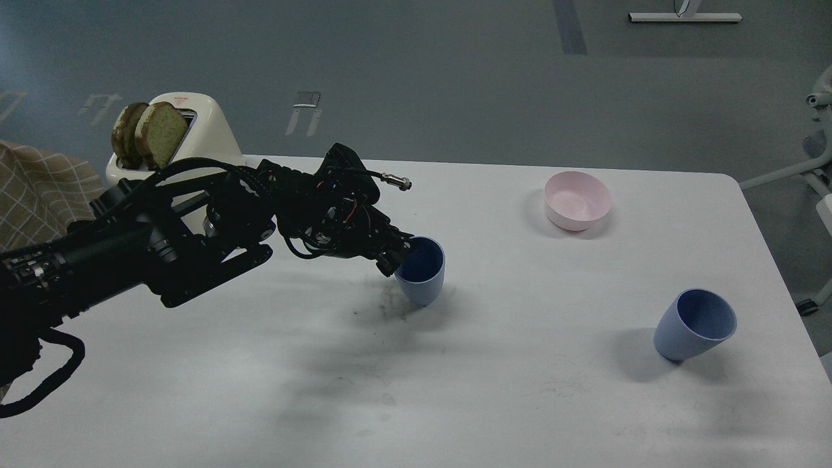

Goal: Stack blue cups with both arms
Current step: 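Slide the blue cup with the left hand toward the table center, then release the cup and lift the left arm back up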

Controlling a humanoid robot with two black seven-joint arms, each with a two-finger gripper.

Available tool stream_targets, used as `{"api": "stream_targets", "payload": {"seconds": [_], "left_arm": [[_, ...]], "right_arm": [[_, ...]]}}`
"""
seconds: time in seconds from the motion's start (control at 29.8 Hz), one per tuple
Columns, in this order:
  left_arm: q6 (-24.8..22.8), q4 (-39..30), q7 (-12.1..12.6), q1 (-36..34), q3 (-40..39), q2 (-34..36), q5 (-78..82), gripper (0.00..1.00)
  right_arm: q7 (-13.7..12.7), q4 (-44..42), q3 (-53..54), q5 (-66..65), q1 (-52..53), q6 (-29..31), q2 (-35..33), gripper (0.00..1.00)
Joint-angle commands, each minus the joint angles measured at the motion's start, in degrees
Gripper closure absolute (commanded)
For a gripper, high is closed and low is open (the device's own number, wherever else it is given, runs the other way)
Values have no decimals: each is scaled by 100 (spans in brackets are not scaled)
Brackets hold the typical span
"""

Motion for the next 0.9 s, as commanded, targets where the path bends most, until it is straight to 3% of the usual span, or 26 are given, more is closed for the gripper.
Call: {"api": "stream_targets", "payload": {"seconds": [0.0, 0.03, 0.1, 0.13, 0.23, 0.5, 0.6, 0.87], "left_arm": [[1, -1, -13, 30, -2, -11, -31, 85], [1, -1, -13, 39, -11, -11, -40, 80], [1, -1, 5, 56, -11, -11, -40, 42], [1, -1, 5, 56, -11, -20, -49, 36], [1, -1, 14, 83, -11, -38, -66, 34], [1, -1, -13, -198, -466, 155, -988, 15], [1, 69, -13, -207, -1187, 287, -2322, 3], [1033, 1107, -83, 196, -2286, 182, -6444, 3]], "right_arm": [[0, -1, -1, 0, 0, 0, -9, 0], [0, -1, -1, 0, -9, 0, 0, 0], [0, -1, -1, 0, -9, 0, 0, 0], [0, -1, -1, 0, -9, 0, -9, 0], [0, -1, -1, 0, -9, 0, 0, 0], [0, 16, -1, -9, -44, 0, -96, 0], [0, 51, 17, -70, -35, 0, -184, 0], [0, 648, -80, -974, -35, 0, -826, 0]]}}
